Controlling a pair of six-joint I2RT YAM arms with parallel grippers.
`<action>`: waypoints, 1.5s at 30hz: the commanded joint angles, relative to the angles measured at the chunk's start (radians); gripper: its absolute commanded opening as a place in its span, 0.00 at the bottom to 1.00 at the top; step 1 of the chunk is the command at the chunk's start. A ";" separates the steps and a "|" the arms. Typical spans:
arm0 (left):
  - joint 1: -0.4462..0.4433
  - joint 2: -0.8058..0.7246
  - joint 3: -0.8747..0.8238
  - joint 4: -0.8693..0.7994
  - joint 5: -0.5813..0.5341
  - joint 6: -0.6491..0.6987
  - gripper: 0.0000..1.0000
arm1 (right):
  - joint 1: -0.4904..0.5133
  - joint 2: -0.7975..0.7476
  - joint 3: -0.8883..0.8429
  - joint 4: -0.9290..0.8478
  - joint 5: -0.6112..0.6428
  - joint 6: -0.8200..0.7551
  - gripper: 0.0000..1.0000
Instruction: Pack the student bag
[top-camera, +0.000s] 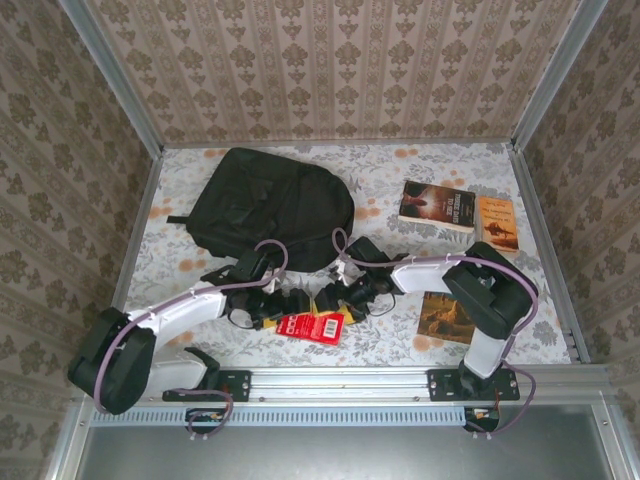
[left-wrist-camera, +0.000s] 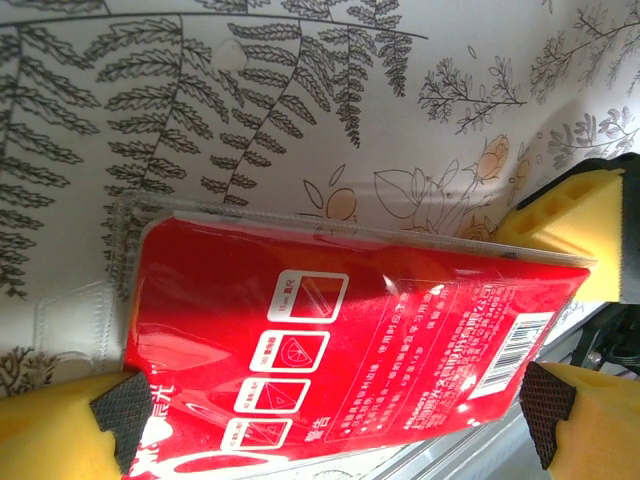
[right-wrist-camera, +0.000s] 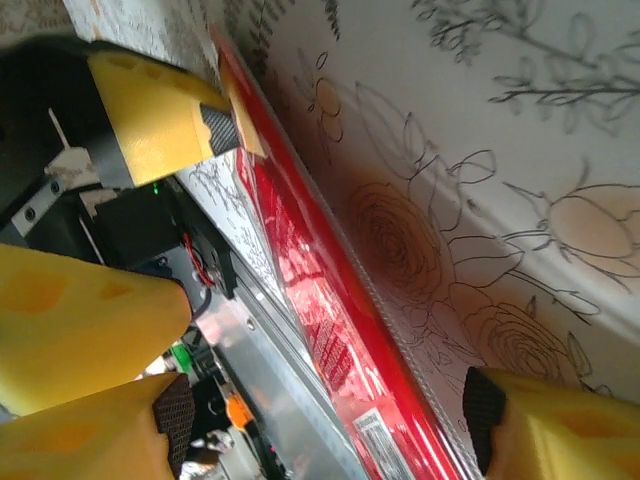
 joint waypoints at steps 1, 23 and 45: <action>0.002 0.043 -0.054 -0.010 -0.008 -0.009 1.00 | 0.010 0.020 -0.019 0.065 -0.050 0.010 0.67; 0.149 -0.232 0.110 -0.320 -0.130 0.052 1.00 | -0.033 -0.156 0.003 -0.110 0.081 -0.066 0.03; 0.301 -0.323 0.151 0.209 0.256 -0.230 0.94 | -0.102 -0.554 -0.003 0.278 0.090 0.202 0.03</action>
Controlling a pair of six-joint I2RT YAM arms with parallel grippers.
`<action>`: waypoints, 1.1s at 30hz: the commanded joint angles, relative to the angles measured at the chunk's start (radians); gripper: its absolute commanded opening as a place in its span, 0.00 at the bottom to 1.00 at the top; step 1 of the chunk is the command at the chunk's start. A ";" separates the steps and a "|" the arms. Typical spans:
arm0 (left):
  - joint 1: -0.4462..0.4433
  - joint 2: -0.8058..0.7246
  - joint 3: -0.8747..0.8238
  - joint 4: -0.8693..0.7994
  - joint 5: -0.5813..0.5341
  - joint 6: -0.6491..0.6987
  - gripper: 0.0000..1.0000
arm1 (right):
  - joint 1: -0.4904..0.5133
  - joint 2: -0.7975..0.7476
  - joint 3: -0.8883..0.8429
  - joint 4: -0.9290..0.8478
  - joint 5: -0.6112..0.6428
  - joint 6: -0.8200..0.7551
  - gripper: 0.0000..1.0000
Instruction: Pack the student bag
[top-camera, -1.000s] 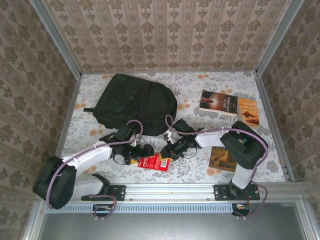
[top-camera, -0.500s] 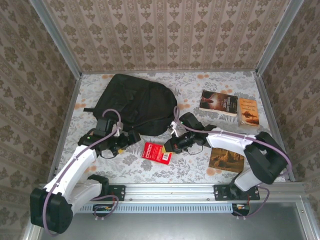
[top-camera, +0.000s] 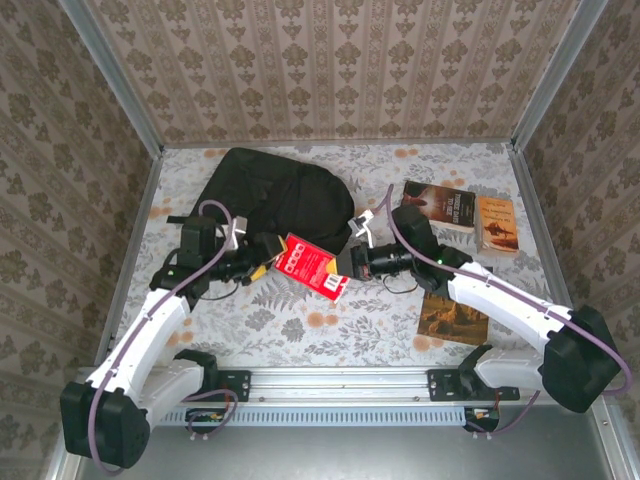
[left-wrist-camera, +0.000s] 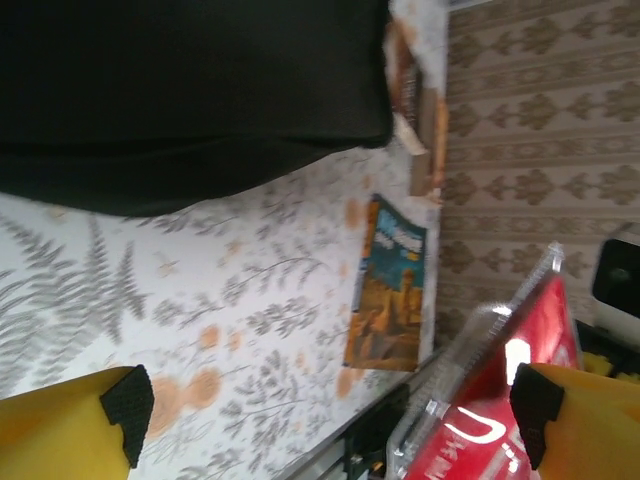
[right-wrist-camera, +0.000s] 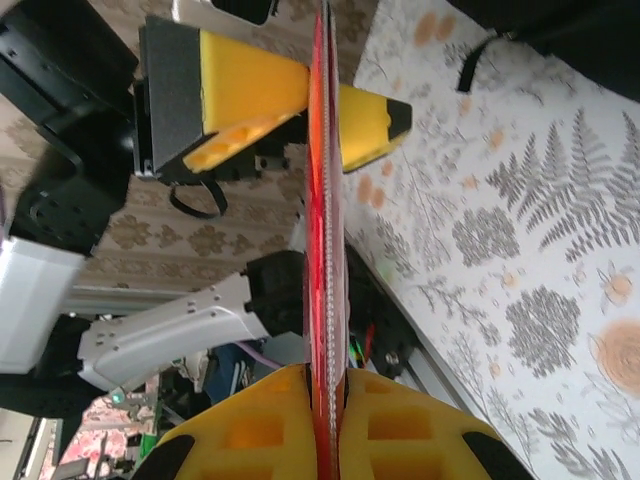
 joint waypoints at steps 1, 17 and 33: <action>-0.021 -0.023 -0.022 0.182 0.061 -0.104 0.92 | -0.004 -0.021 -0.011 0.206 0.020 0.133 0.03; -0.100 -0.019 -0.057 0.477 -0.033 -0.237 0.19 | -0.008 -0.027 -0.049 0.343 0.052 0.228 0.04; -0.145 -0.032 -0.079 0.504 -0.341 -0.297 0.04 | -0.015 -0.026 -0.094 0.560 0.175 0.350 0.55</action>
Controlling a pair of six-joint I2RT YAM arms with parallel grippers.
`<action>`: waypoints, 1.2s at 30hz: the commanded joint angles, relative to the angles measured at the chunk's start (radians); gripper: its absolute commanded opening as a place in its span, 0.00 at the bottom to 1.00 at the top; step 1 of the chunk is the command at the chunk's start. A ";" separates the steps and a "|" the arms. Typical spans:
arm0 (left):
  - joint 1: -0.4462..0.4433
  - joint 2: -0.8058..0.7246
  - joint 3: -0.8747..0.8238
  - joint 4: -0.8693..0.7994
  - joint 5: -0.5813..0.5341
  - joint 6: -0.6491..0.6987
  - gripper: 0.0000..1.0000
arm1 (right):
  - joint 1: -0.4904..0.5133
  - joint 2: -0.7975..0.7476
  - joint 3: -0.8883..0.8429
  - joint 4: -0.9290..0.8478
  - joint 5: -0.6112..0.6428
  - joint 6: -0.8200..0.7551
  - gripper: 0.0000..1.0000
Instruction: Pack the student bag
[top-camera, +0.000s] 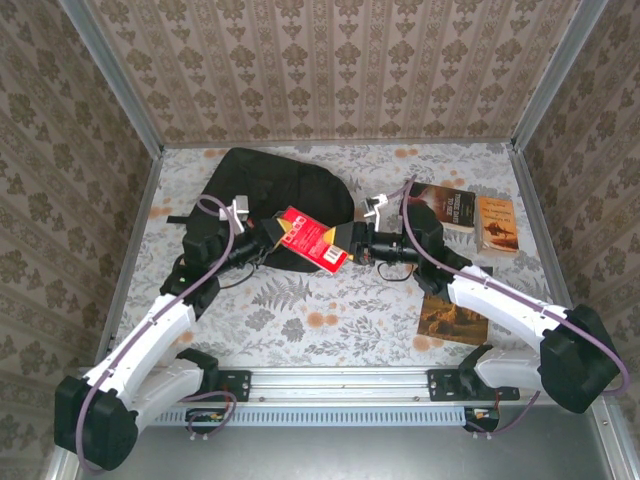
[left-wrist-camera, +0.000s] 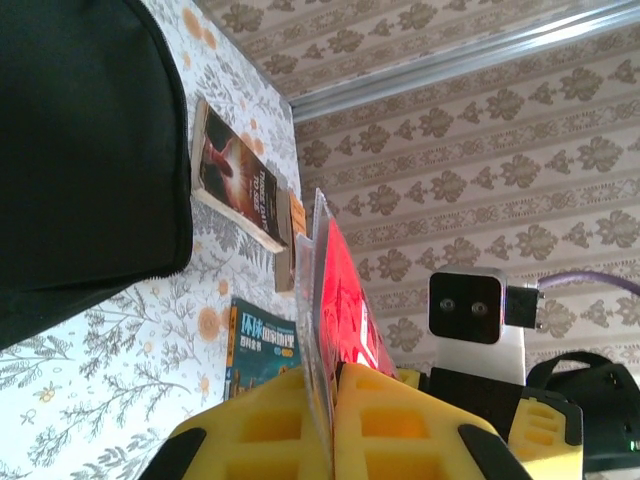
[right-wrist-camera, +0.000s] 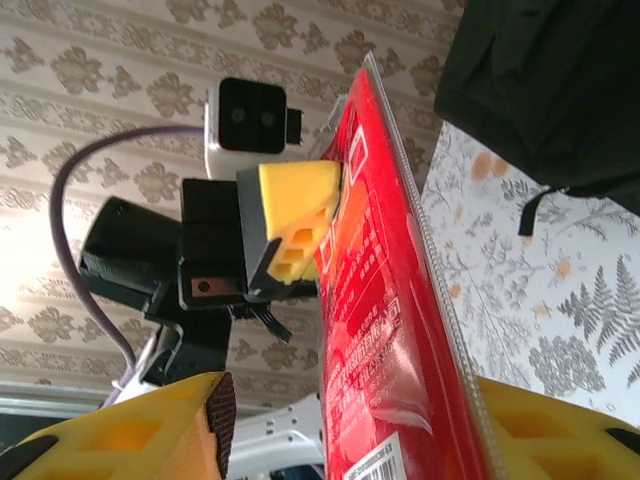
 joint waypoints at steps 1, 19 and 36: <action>-0.004 -0.020 -0.022 0.006 -0.164 0.002 0.04 | 0.002 -0.021 -0.023 0.188 0.035 0.075 0.55; -0.083 -0.006 -0.011 -0.032 -0.278 0.063 0.03 | 0.007 0.037 -0.023 0.325 0.101 0.193 0.27; -0.061 0.213 0.384 -0.596 -0.283 0.587 0.80 | -0.182 -0.247 -0.042 -0.242 0.312 -0.055 0.02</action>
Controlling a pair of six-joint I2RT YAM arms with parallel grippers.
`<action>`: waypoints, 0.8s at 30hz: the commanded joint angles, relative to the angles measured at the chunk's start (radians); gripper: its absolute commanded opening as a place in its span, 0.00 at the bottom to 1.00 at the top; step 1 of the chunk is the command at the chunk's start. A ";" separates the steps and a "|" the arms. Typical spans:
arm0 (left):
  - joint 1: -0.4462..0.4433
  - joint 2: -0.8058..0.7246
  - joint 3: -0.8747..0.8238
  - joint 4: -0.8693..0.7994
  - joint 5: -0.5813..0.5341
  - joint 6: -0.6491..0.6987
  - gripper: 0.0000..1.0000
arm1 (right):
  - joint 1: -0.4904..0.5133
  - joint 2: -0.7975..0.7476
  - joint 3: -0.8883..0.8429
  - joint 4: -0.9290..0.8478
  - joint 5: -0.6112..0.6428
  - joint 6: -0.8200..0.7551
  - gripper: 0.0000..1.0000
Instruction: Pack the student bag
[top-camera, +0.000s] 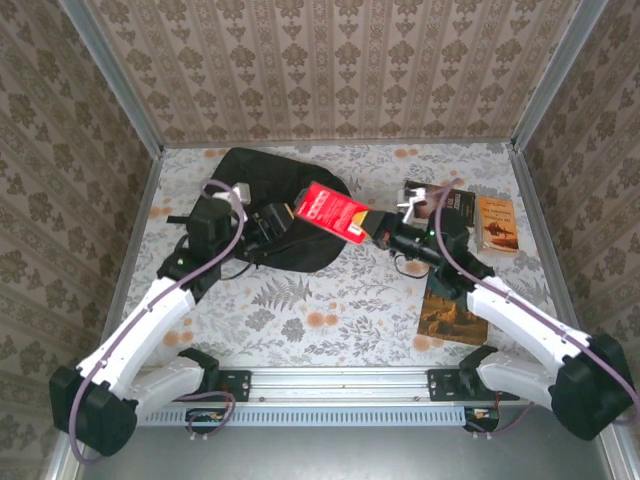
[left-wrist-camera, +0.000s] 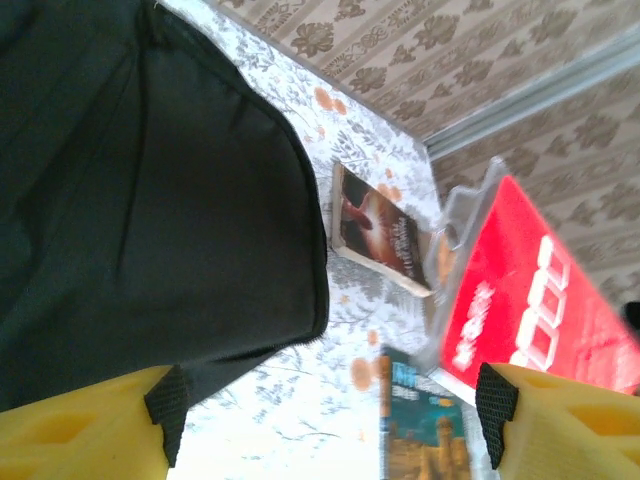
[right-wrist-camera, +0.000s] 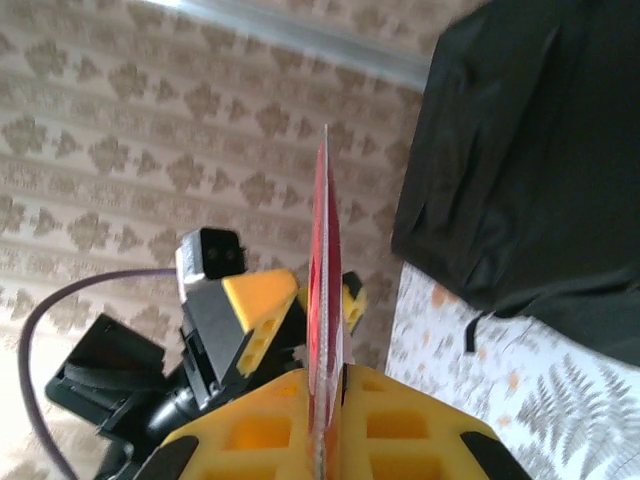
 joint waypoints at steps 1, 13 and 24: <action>-0.017 0.156 0.174 -0.249 -0.006 0.254 0.81 | -0.079 -0.099 0.010 -0.188 0.094 -0.089 0.02; -0.239 0.761 0.838 -0.662 -0.167 0.621 0.87 | -0.375 -0.302 0.031 -0.615 0.282 -0.162 0.03; -0.269 1.024 1.058 -0.803 -0.211 0.675 0.86 | -0.435 -0.284 0.023 -0.603 0.225 -0.166 0.05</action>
